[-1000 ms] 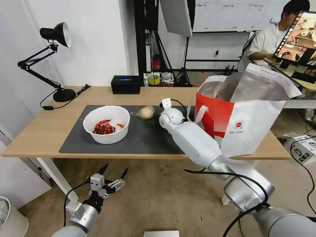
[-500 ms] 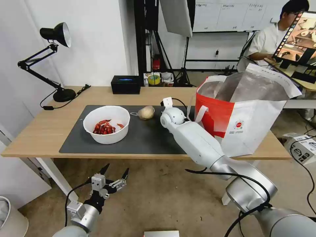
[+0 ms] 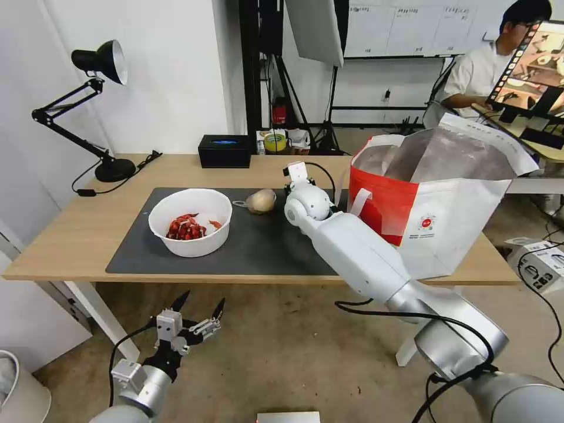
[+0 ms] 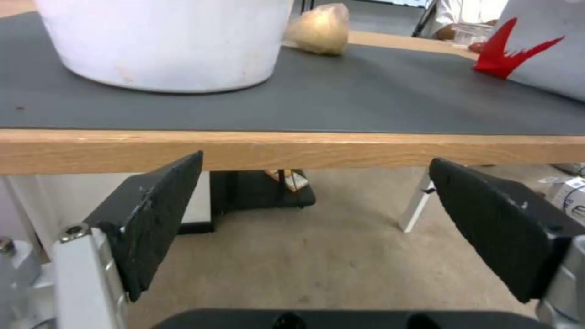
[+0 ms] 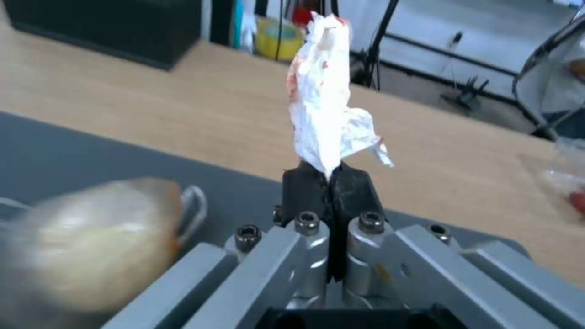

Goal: Pick up the trash from the table and place it into the takeout bag.

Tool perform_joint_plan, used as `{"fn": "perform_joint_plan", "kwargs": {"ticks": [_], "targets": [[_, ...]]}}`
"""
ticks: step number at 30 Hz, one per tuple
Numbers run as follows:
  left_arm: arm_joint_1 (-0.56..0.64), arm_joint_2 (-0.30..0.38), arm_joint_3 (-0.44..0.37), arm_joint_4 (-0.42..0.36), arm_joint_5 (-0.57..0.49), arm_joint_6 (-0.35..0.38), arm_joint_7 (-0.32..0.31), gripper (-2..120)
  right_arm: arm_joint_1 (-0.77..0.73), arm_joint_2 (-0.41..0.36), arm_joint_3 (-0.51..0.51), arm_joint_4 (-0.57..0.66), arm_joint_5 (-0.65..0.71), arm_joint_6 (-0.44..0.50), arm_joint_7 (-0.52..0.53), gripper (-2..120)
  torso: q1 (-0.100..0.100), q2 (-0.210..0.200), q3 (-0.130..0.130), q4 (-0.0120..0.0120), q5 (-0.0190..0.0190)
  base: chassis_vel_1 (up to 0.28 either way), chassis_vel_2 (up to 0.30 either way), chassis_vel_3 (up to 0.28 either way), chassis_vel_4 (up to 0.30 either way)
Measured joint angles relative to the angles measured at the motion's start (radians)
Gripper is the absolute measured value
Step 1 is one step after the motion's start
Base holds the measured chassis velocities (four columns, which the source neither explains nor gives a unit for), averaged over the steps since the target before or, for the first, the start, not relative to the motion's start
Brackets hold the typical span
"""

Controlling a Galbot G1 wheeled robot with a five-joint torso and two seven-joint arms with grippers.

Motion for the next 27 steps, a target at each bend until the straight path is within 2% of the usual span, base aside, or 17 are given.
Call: {"fn": "perform_joint_plan", "kwargs": {"ticks": [2, 7, 12, 15, 27], "targets": [[0.010, -0.010, -0.007, -0.001, 0.000, -0.002, 0.000, 100, -0.014, -0.013, -0.009, 0.078, 0.013, 0.000, 0.042, 0, 0.000, 0.000, 0.000, 0.0004, 0.0000, 0.000, 0.000, 0.000, 0.000], [0.024, -0.030, -0.021, -0.009, 0.006, -0.002, 0.000, 100, -0.033, -0.033, -0.019, 0.167, 0.010, 0.014, 0.074, 0, 0.000, 0.000, 0.000, -0.0001, 0.0000, 0.000, 0.000, 0.000, 0.000], [0.060, -0.068, -0.065, -0.033, 0.012, -0.003, 0.001, 100, -0.035, -0.035, -0.040, 0.213, -0.023, 0.060, 0.057, 0, 0.000, 0.000, 0.000, 0.0005, 0.0003, 0.000, 0.000, 0.000, 0.000], [0.080, -0.086, -0.078, -0.044, 0.023, -0.006, 0.002, 100, -0.038, -0.055, -0.042, 0.282, -0.030, 0.090, 0.055, 0, 0.000, 0.000, 0.000, 0.0006, 0.0001, 0.000, 0.000, 0.000, 0.000], [0.084, -0.086, -0.082, -0.049, 0.029, -0.007, 0.005, 100, -0.041, -0.160, 0.023, 0.454, -0.038, 0.118, 0.076, 0, 0.000, 0.000, 0.000, 0.0001, 0.0002, 0.000, 0.000, 0.000, 0.000]]}}
